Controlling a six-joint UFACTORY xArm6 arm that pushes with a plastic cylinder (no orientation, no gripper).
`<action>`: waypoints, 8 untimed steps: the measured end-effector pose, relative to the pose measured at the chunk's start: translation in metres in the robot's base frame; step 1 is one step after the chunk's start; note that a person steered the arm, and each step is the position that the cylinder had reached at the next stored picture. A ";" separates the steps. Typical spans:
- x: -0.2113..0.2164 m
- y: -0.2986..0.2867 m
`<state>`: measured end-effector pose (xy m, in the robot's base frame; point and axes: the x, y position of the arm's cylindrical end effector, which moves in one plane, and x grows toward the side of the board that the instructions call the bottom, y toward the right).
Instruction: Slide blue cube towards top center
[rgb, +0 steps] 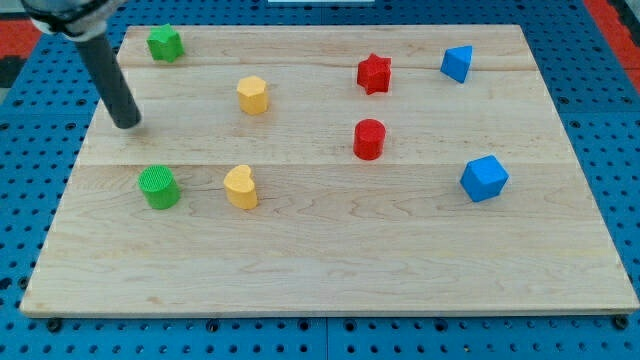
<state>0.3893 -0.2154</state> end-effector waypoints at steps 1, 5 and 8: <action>0.007 0.043; -0.031 0.289; 0.077 0.491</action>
<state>0.4663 0.2752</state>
